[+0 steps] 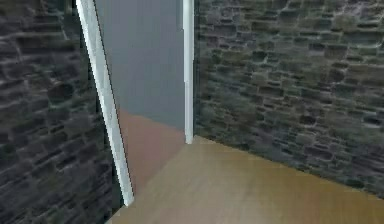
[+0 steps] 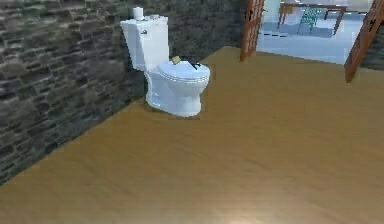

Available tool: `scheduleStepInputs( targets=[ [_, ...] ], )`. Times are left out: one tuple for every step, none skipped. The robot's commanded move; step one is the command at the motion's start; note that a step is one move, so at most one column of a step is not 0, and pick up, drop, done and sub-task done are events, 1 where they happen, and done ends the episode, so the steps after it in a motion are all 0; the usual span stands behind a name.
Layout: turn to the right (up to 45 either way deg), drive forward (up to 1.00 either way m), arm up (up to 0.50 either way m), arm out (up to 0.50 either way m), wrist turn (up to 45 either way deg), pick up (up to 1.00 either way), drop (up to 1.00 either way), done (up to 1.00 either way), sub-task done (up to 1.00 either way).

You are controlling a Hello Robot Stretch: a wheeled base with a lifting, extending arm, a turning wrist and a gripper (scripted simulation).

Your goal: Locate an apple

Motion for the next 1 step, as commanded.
scheduleStepInputs(
  targets=[
    [0.0, 1.0, 0.0, 0.0, 0.0, 0.0, 0.0, 0.0, 0.0]
  ],
)
